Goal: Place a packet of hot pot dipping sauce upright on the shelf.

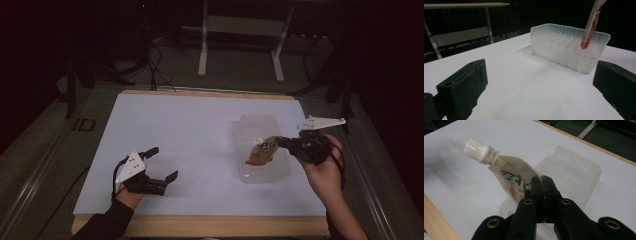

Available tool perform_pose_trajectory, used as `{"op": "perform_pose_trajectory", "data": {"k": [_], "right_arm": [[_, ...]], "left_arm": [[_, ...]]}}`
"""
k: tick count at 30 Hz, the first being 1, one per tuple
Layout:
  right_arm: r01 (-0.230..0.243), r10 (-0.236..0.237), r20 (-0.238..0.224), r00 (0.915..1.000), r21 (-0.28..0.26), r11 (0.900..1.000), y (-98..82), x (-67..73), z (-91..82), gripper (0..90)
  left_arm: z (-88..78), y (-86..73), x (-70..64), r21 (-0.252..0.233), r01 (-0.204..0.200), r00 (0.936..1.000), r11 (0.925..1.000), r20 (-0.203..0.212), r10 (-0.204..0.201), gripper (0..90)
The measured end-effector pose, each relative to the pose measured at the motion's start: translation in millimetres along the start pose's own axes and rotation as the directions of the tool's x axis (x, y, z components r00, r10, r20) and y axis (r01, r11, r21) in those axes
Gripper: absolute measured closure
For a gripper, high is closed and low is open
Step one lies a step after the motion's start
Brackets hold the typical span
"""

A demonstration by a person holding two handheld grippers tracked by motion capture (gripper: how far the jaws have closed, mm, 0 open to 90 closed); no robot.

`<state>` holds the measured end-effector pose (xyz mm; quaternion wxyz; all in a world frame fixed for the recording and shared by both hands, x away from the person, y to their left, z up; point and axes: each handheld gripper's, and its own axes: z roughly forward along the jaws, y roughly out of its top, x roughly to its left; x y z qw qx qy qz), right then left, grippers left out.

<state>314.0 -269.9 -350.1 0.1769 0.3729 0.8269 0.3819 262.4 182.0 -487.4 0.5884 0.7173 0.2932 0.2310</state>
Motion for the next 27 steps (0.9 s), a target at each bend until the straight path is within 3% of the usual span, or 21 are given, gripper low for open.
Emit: {"op": "perform_pose_trajectory", "data": {"k": [14,27], "right_arm": [[-0.023,0.023,-0.001,0.9997,-0.006,1.000,-1.8,-7.7,2.1,90.0],[-0.021,0.023,-0.032,0.9992,0.066,0.998,-13.4,-3.2,31.9,90.0]], "left_arm": [[1.3,-1.0,-0.3,0.016,-0.001,0.9999,0.9999,0.014,0.001,0.0],[2.2,-4.0,0.8,0.024,0.009,0.9998,0.9997,0.019,-0.009,0.0]]}}
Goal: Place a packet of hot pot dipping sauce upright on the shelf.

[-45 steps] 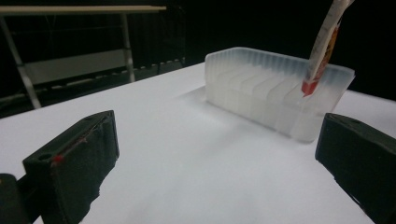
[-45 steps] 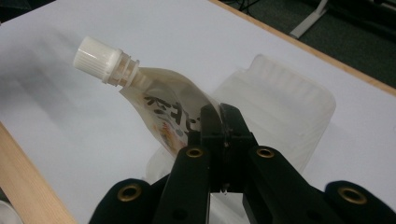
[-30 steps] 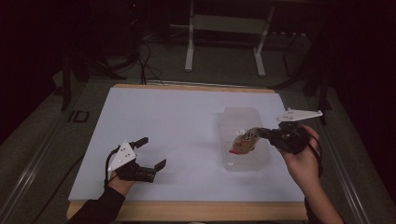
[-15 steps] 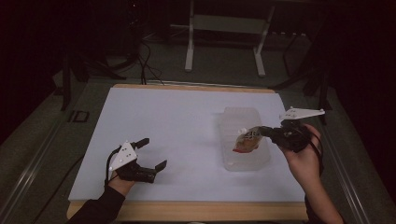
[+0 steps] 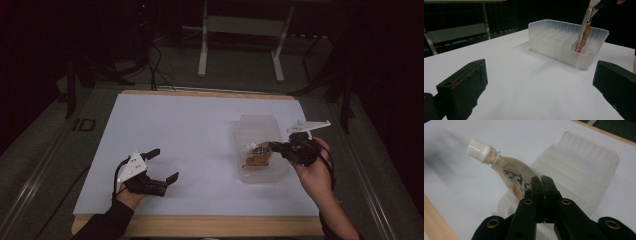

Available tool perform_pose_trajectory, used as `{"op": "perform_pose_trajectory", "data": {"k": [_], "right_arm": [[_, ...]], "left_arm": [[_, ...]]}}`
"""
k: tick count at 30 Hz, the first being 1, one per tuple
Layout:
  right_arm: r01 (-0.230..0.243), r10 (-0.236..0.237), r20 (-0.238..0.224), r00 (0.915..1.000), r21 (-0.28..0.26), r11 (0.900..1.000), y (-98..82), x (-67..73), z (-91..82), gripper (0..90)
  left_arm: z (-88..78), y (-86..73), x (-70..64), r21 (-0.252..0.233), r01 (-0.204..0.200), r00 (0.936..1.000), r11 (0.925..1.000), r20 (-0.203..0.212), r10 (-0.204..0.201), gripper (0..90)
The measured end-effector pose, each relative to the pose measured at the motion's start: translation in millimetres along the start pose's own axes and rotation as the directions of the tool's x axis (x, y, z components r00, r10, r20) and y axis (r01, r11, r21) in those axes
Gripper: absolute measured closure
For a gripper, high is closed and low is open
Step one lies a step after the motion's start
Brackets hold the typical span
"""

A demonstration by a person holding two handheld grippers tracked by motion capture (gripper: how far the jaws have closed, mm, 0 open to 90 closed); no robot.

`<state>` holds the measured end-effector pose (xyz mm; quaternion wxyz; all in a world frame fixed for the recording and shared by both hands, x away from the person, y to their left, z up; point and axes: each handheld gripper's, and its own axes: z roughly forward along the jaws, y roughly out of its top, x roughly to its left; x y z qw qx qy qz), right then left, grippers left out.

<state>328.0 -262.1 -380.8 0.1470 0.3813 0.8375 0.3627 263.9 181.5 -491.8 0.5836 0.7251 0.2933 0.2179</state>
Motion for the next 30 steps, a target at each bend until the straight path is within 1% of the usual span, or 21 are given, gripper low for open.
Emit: {"op": "perform_pose_trajectory", "data": {"k": [5,8,12,15,20,22,23,26,29,30], "right_arm": [[-0.009,0.009,-0.005,0.9999,0.015,1.000,-4.8,-4.2,5.7,90.0],[-0.010,0.011,-0.013,0.9999,0.043,0.999,-10.6,-8.4,13.0,89.6],[-0.012,0.013,-0.018,0.9998,0.029,1.000,-13.0,-13.7,13.6,89.5],[-0.017,0.017,-0.015,0.9997,0.031,0.999,-12.7,-15.0,13.6,89.5],[-0.009,0.010,-0.011,0.9999,0.031,0.999,-11.6,-16.2,13.6,88.1],[-0.011,0.011,-0.012,0.9999,0.015,1.000,-10.8,-16.6,11.9,85.0],[-0.005,0.006,-0.013,0.9999,0.018,1.000,-9.9,-16.9,10.9,83.8],[0.008,-0.008,0.001,1.0000,-0.001,1.000,-7.5,-16.4,6.6,79.5],[0.021,-0.021,0.012,0.9997,-0.030,0.999,-5.1,-16.3,0.1,74.0],[0.027,-0.027,0.015,0.9995,-0.041,0.999,-4.2,-15.9,-2.9,70.3]], "left_arm": [[-0.1,-0.1,0.1,-0.002,0.002,1.0000,1.0000,0.001,-0.002,0.0],[0.0,-0.7,0.2,0.001,0.003,1.0000,1.0000,0.002,-0.003,0.0],[0.4,-1.1,0.5,0.005,0.004,1.0000,1.0000,0.003,-0.004,0.0],[0.7,-1.2,0.6,0.004,0.006,1.0000,1.0000,0.007,-0.006,0.0],[1.2,-1.3,0.3,0.005,0.007,0.9999,1.0000,0.010,-0.007,0.0],[1.0,-1.2,0.0,0.005,0.006,0.9999,1.0000,0.012,-0.006,0.0],[1.0,-1.2,-0.1,0.005,0.007,0.9999,1.0000,0.012,-0.007,0.0],[1.0,-1.1,-0.2,0.005,0.005,0.9999,1.0000,0.012,-0.005,0.0],[1.0,-1.0,0.0,0.004,0.005,0.9999,1.0000,0.013,-0.005,0.0],[1.0,-1.0,0.0,0.005,0.006,0.9999,1.0000,0.014,-0.006,0.0]]}}
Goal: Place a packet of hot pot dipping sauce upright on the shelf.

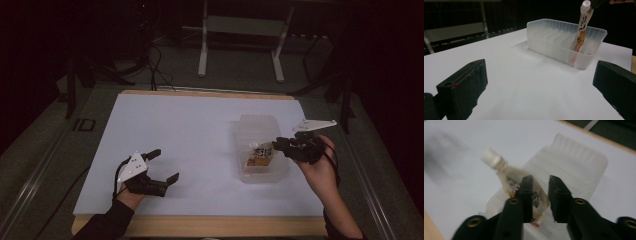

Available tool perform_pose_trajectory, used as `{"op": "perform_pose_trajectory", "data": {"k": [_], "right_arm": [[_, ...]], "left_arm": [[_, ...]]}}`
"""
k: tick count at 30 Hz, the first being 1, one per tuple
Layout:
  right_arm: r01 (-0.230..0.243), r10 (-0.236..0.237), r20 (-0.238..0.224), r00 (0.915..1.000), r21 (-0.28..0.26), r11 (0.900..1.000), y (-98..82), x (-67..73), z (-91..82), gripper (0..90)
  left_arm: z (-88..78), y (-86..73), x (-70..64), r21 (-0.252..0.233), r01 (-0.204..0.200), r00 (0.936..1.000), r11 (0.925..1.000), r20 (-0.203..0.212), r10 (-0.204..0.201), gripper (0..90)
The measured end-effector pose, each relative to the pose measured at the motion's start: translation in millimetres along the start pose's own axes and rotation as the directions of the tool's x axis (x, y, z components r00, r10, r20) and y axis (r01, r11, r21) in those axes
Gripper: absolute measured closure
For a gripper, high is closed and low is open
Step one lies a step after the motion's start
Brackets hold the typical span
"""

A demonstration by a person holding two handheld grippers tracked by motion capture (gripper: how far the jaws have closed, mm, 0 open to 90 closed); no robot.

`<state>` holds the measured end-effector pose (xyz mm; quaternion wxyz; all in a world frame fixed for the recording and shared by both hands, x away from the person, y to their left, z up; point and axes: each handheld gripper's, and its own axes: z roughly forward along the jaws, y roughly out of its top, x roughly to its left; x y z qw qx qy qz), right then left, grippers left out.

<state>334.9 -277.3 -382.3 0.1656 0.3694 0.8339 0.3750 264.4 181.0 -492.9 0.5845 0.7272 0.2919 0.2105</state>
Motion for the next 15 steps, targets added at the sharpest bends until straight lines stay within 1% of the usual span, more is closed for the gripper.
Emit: {"op": "perform_pose_trajectory", "data": {"k": [1,2,3,4,5,6,7,8,9,10,11,12,13,14,15], "right_arm": [[0.005,-0.005,0.001,1.0000,-0.022,1.000,1.0,0.4,-3.2,67.9],[0.014,-0.014,0.008,0.9999,-0.034,0.999,2.2,1.1,-6.9,67.9],[0.019,-0.019,0.011,0.9998,-0.047,0.999,3.3,1.9,-10.5,64.3],[0.022,-0.020,0.025,0.9995,-0.071,0.997,4.6,3.5,-15.1,58.0],[0.025,-0.023,0.027,0.9994,-0.075,0.997,5.5,4.3,-17.8,57.6],[0.022,-0.021,0.015,0.9997,-0.087,0.996,6.4,5.2,-21.2,54.0],[0.024,-0.023,0.006,0.9997,-0.105,0.994,6.8,6.1,-24.6,48.0],[0.035,-0.034,0.008,0.9994,-0.120,0.992,7.2,7.9,-27.4,44.1],[0.046,-0.045,0.009,0.9990,-0.135,0.990,7.2,9.8,-30.2,43.0],[0.048,-0.049,-0.004,0.9988,-0.146,0.988,7.1,11.5,-32.8,39.7],[0.048,-0.051,-0.014,0.9986,-0.162,0.986,7.0,13.3,-34.8,34.4],[0.054,-0.058,-0.016,0.9982,-0.176,0.983,6.7,16.0,-37.1,33.2],[0.053,-0.060,-0.031,0.9977,-0.189,0.981,6.3,17.7,-38.8,31.8],[0.048,-0.058,-0.044,0.9973,-0.203,0.978,5.9,18.9,-39.8,27.5],[0.052,-0.066,-0.064,0.9957,-0.212,0.976,4.8,20.9,-40.9,25.3]], "left_arm": [[0.1,0.0,0.0,0.001,0.000,1.0000,1.0000,0.000,0.000,0.0],[0.1,-0.1,-0.1,0.001,0.001,1.0000,1.0000,0.001,-0.001,0.0],[0.3,-0.1,-0.2,0.002,0.001,1.0000,1.0000,0.002,-0.001,0.0],[0.4,-0.1,-0.3,0.003,0.001,1.0000,1.0000,0.002,-0.001,0.0],[0.4,0.0,-0.4,0.002,0.000,1.0000,1.0000,0.003,0.000,0.0],[0.5,0.1,-0.5,0.003,-0.001,1.0000,1.0000,0.004,0.001,0.0],[0.5,0.1,-0.5,0.003,-0.003,1.0000,1.0000,0.004,0.003,0.0],[0.5,0.1,-0.6,0.003,-0.003,1.0000,1.0000,0.004,0.003,0.0],[0.6,0.1,-0.7,0.001,-0.002,1.0000,1.0000,0.005,0.002,0.0],[0.6,0.0,-0.8,0.003,-0.002,1.0000,1.0000,0.006,0.002,0.0],[0.6,-0.2,-0.8,0.005,-0.002,1.0000,1.0000,0.005,0.002,0.0],[0.7,-0.3,-0.7,0.007,-0.002,1.0000,1.0000,0.006,0.002,0.0],[0.8,-0.4,-0.7,0.007,-0.002,1.0000,1.0000,0.006,0.002,0.0],[0.9,-0.5,-0.8,0.006,-0.001,1.0000,1.0000,0.007,0.001,0.0],[0.8,-0.5,-0.9,0.006,-0.001,1.0000,1.0000,0.007,0.001,0.0]]}}
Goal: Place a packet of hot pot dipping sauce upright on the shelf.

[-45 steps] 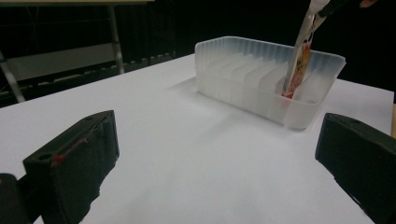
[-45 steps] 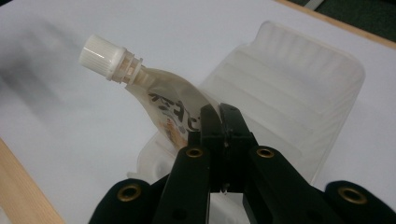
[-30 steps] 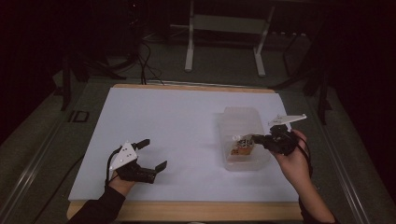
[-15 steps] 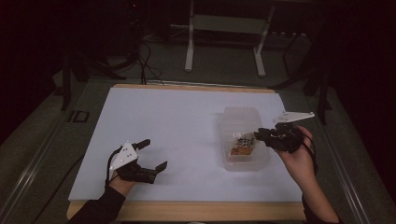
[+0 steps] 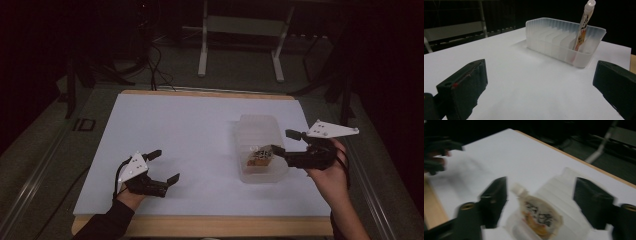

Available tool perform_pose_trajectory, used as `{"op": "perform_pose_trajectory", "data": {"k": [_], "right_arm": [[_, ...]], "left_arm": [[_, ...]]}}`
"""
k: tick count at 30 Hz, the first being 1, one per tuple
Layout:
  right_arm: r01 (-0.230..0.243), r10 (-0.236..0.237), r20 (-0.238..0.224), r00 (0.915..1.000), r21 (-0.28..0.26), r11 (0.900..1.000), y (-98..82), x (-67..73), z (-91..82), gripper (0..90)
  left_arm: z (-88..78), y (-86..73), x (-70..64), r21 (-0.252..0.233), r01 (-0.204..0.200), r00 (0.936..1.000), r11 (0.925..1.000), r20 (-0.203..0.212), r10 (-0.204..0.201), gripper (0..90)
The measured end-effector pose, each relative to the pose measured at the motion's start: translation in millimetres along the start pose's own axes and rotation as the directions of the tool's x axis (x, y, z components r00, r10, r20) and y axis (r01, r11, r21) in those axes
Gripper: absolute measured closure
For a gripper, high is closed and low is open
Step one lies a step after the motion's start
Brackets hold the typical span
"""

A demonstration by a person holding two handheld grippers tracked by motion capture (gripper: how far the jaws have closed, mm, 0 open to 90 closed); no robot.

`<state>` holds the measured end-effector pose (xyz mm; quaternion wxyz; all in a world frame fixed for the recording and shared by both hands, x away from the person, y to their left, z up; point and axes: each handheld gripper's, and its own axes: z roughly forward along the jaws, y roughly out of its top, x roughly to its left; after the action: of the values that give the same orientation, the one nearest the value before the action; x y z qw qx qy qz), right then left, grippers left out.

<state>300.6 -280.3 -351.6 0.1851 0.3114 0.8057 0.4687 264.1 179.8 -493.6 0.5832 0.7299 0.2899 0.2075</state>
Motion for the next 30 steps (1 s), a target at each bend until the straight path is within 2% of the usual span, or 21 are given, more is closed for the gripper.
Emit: {"op": "perform_pose_trajectory", "data": {"k": [2,4,5,8,14,16,19,25,30], "right_arm": [[0.007,-0.008,-0.019,0.9998,-0.019,1.000,-1.1,4.2,-2.2,23.3],[0.007,-0.009,-0.057,0.9983,-0.041,0.999,-3.3,7.7,-2.5,18.2],[0.021,-0.023,-0.065,0.9976,-0.038,0.999,-4.7,9.7,-2.5,17.7],[0.021,-0.025,-0.097,0.9950,-0.047,0.999,-10.5,16.1,-1.2,17.2],[0.035,-0.040,-0.097,0.9945,-0.051,0.998,-23.3,23.6,-0.2,16.3],[0.034,-0.043,-0.123,0.9915,-0.071,0.997,-28.4,24.8,-0.9,16.4],[0.036,-0.047,-0.131,0.9903,-0.080,0.996,-35.7,27.1,-0.3,16.4],[0.015,-0.022,-0.130,0.9913,-0.053,0.998,-52.0,32.9,2.3,16.4],[0.015,-0.021,-0.139,0.9900,-0.040,0.999,-63.1,37.9,5.2,16.4]], "left_arm": [[-0.5,0.3,0.0,0.001,-0.003,1.0000,1.0000,0.000,0.003,0.0],[-0.7,0.3,0.2,-0.002,-0.001,1.0000,1.0000,0.000,0.001,0.0],[-0.9,0.3,0.4,-0.001,0.000,1.0000,1.0000,0.000,0.000,0.0],[-1.0,0.2,0.3,-0.002,-0.001,1.0000,1.0000,0.002,0.001,0.0],[-1.3,0.1,0.0,-0.003,-0.001,1.0000,1.0000,0.005,0.001,0.0],[-1.6,0.0,0.3,-0.003,0.000,1.0000,1.0000,0.003,0.000,0.0],[-1.4,-0.3,0.5,-0.001,0.000,1.0000,1.0000,0.003,0.000,0.0],[-0.7,-0.8,0.1,0.005,-0.005,0.9999,1.0000,0.013,0.005,0.0],[-0.5,-1.0,-0.9,0.008,-0.007,0.9998,0.9999,0.017,0.006,0.0]]}}
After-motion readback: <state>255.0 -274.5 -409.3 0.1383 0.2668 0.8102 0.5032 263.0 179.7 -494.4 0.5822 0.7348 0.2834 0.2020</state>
